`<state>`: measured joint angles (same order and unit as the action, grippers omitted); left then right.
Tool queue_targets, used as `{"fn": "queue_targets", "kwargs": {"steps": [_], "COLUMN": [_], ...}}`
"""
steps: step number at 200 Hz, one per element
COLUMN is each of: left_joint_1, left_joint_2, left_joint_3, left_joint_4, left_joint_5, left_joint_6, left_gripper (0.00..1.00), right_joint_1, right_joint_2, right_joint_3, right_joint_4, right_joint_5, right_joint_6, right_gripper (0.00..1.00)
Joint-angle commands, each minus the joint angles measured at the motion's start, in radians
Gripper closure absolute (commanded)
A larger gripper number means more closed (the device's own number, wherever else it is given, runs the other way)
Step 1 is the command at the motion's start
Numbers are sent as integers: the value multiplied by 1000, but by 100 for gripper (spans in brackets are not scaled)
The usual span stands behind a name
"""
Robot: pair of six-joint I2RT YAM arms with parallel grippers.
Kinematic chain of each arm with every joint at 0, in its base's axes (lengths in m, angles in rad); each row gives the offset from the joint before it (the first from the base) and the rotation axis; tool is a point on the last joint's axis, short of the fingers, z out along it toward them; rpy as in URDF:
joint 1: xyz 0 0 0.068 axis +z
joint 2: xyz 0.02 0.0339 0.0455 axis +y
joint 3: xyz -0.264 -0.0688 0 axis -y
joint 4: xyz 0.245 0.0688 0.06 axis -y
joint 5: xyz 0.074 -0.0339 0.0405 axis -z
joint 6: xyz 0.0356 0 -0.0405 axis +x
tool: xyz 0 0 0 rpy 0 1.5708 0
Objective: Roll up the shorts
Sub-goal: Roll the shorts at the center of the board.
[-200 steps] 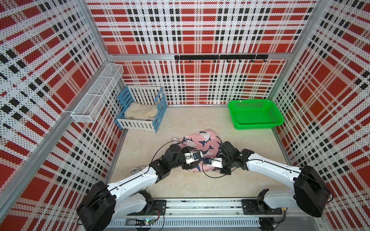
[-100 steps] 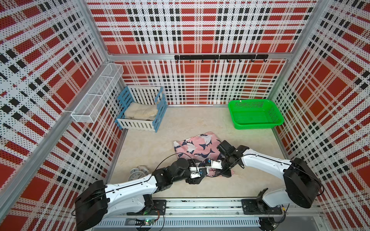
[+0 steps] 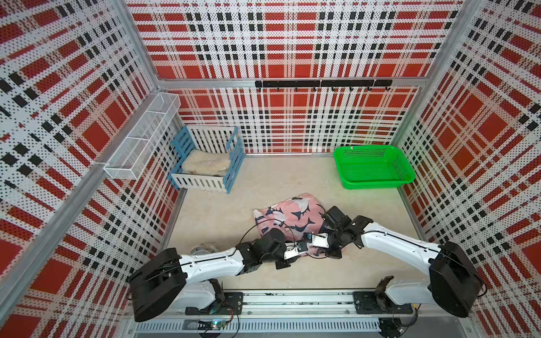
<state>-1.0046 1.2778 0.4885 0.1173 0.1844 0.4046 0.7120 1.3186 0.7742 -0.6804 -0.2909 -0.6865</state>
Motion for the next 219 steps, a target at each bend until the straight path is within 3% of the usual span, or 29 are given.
{"fn": "queue_targets", "kwargs": {"steps": [1, 21, 67, 91, 132, 169, 180, 219], "left_joint_1": [-7, -6, 41, 106, 202, 255, 261, 272], "left_joint_2": [-8, -38, 1, 45, 96, 206, 241, 365], "left_joint_3": [-21, -74, -149, -172, -161, -122, -110, -42], "left_joint_4": [112, 195, 310, 359, 380, 381, 373, 318], "left_joint_5": [21, 2, 171, 261, 312, 398, 413, 466], "left_joint_6": [-136, -258, -452, -539, -677, -800, -821, -900], "left_gripper": [100, 100, 100, 100, 100, 100, 100, 100], "right_joint_1": [-3, -3, -3, -3, 35, 203, 232, 304], "right_joint_2": [-74, -136, -269, -319, -378, -323, -297, -168], "right_joint_3": [-19, -49, -62, -59, -78, -111, -119, -145], "right_joint_4": [79, 150, 250, 228, 163, 125, 137, 213], "right_joint_5": [59, 157, 287, 291, 229, 364, 383, 458], "right_joint_6": [9, 33, 31, -7, -81, -105, -101, -139], "right_gripper": [90, 64, 37, 32, 32, 27, 14, 10]}}
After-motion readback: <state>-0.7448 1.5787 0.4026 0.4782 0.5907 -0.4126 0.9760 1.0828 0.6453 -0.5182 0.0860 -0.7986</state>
